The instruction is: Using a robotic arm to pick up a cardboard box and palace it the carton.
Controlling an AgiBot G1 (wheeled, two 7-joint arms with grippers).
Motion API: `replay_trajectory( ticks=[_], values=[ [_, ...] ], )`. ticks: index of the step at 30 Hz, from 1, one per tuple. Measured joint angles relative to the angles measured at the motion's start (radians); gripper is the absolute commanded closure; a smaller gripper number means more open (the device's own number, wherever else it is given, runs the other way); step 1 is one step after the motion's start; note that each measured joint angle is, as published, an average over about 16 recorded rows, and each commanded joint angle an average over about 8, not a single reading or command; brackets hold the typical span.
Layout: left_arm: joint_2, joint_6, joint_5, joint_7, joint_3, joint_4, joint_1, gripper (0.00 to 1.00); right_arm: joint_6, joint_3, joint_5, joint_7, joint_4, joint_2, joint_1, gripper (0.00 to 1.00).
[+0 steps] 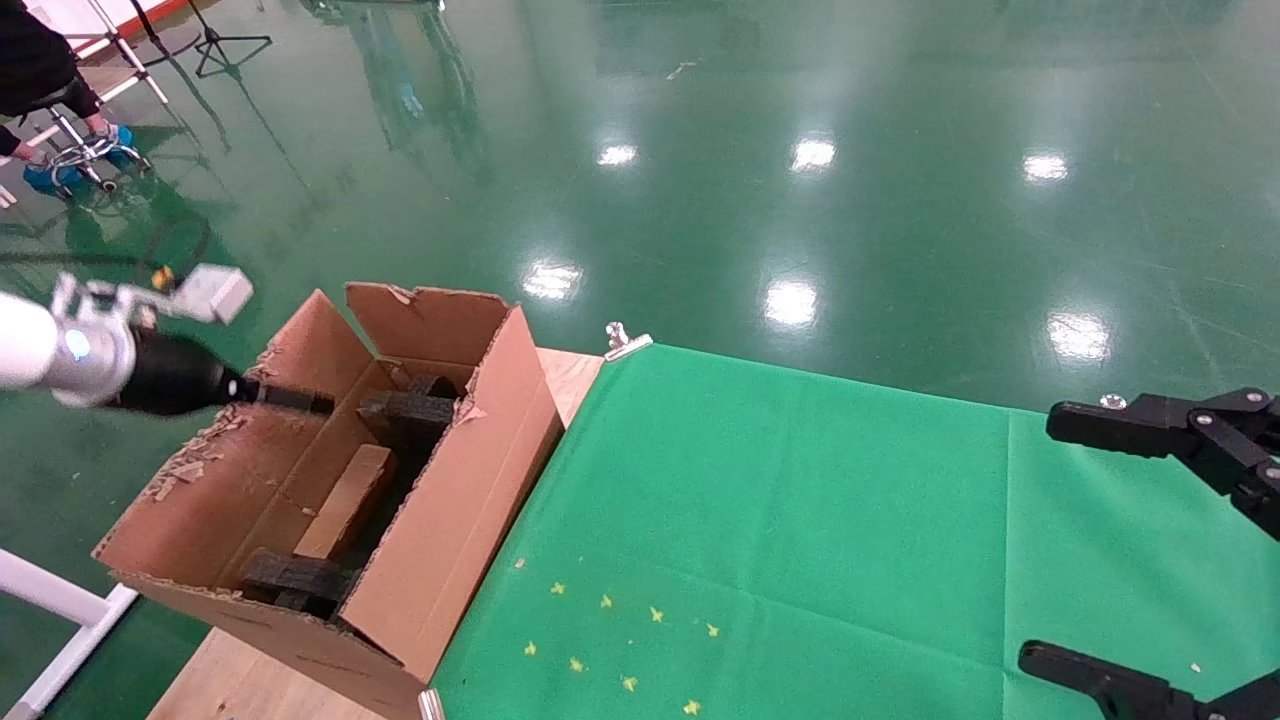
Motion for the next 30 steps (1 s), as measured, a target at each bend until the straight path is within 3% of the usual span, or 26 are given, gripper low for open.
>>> replay_trajectory(
  ticks=[8, 16, 30],
  values=[
    [-0.054, 0.163, -0.145, -0.043, -0.093, -0.055, -0.080, 0.00, 0.000, 0.000, 0.000, 0.000, 0.000, 0.000, 0.000, 0.00],
    [-0.092, 0.315, -0.295, -0.083, -0.185, -0.081, -0.089, 0.00, 0.000, -0.001, 0.000, 0.000, 0.000, 0.000, 0.000, 0.00],
    [-0.096, 0.355, -0.353, -0.074, -0.227, -0.121, -0.050, 0.00, 0.001, -0.001, 0.001, -0.001, 0.000, 0.000, 0.000, 0.00]
  ],
)
